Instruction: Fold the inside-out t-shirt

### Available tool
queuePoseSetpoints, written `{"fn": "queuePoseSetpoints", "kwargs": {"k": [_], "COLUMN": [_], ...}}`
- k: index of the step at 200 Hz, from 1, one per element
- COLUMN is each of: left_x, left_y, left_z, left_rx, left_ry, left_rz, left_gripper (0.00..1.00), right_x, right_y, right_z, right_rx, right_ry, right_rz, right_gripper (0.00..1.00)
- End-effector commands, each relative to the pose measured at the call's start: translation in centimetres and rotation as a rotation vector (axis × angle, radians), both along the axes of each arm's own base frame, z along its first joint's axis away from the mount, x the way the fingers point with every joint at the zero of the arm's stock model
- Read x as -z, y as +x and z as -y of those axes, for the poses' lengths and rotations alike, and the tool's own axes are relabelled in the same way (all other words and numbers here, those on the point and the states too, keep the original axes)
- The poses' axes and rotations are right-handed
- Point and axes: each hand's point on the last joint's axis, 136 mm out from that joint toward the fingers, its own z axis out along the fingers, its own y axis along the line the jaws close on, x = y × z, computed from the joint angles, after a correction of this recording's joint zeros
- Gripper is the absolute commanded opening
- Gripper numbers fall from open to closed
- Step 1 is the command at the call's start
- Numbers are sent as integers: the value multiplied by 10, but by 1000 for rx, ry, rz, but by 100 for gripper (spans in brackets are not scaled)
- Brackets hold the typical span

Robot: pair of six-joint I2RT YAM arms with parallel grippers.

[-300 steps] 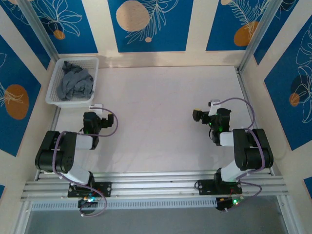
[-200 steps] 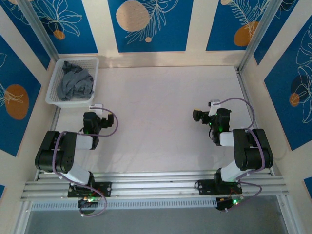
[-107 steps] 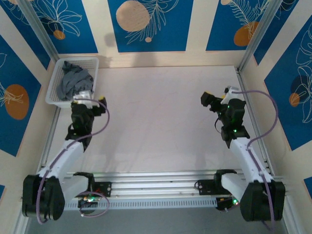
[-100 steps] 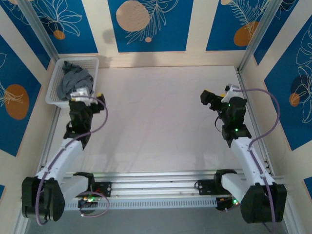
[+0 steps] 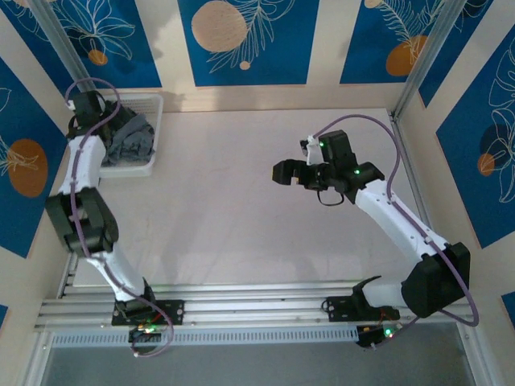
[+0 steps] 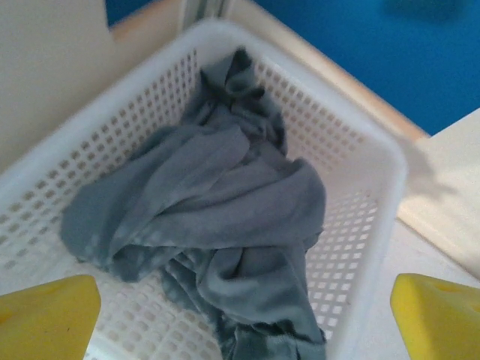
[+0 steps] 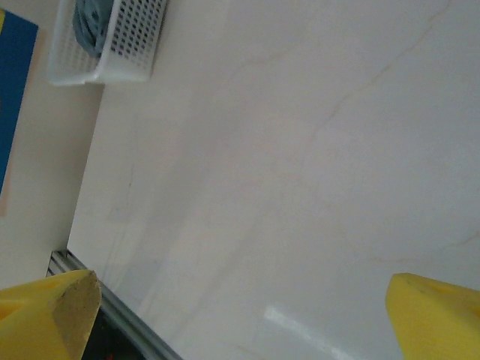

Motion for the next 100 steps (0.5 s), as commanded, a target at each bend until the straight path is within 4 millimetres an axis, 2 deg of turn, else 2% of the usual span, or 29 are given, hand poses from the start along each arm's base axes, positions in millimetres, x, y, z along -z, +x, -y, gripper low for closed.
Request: {"fn": "queuePoseSetpoints", "kwargs": {"k": [1, 16, 38, 51, 58, 62, 66, 70, 80, 83, 100], "left_x": [37, 63, 96, 101, 97, 93, 88, 80, 52, 41, -40], "left_y": [23, 35, 36, 37, 39, 40, 41, 44, 48, 49, 45], "left_z": [16, 22, 26, 31, 35, 37, 41, 45, 56, 60, 79], "left_rx": [131, 156, 149, 167, 190, 206, 225, 250, 319, 340, 441], "left_ry": [-118, -180, -240, -265, -278, -287, -295, -304, -326, -330, -328], "left_rz": [-121, -188, -242, -232, -214, -199, -182, -160, -87, -63, 96], "left_gripper": [99, 99, 99, 98, 96, 91, 81, 65, 11, 0, 0], "right_x": [-3, -2, -5, -9, -11, -12, -14, -15, -21, -23, -33], "right_y": [-15, -16, -20, -20, -21, -21, -20, -20, -20, -20, -20], "right_z": [0, 2, 3, 4, 6, 7, 8, 9, 11, 11, 14], "right_rx": [-25, -14, -11, -2, 8, 14, 20, 24, 35, 37, 52], "right_ry": [3, -4, -1, 1, 1, 0, -1, -1, 0, 1, 9], "right_rz": [-17, -18, -15, -4, 4, 8, 15, 22, 44, 51, 90], "right_gripper": [98, 98, 98, 98, 98, 98, 98, 98, 98, 98, 98]}}
